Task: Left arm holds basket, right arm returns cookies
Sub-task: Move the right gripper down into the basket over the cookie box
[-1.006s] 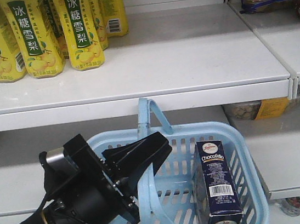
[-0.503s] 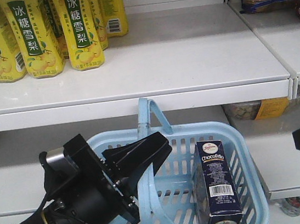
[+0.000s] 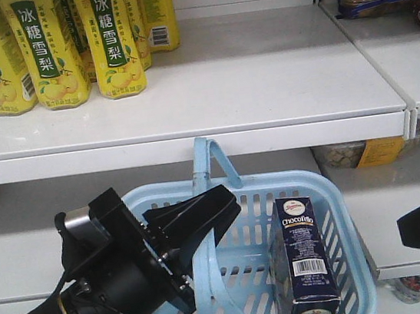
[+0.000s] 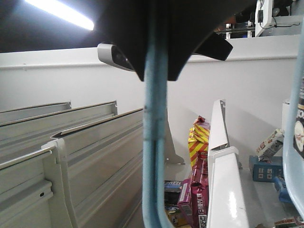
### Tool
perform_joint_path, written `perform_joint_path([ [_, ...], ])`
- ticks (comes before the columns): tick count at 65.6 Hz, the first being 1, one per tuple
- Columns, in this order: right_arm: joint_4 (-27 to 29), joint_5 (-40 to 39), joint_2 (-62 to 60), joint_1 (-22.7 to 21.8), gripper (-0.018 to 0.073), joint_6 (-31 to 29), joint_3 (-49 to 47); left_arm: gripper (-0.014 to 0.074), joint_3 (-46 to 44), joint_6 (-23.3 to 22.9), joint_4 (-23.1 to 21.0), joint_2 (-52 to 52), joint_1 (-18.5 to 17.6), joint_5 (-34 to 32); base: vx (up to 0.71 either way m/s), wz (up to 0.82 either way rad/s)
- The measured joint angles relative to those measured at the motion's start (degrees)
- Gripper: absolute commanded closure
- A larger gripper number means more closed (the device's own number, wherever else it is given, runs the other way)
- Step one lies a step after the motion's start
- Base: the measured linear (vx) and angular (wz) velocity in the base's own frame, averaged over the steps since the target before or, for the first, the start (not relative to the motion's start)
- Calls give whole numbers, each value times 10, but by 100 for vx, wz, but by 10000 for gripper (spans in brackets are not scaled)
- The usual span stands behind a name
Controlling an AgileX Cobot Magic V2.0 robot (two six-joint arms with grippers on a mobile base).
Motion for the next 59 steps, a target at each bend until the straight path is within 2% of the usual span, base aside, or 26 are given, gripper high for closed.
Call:
perform_joint_path([
  [10,5,2,27,16,-38,7,-13,596,0,0,0,0,0,0,0,0],
  [26,-28,1,97,98,-34,31,-85,596,0,0,0,0,0,0,0,0],
  [42,-38,1,172,171,-34,52,-113,596,0,0,0,0,0,0,0,0],
  [59,-42,-14,227,211,-34,124,-115,596,0,0,0,0,0,0,0,0],
])
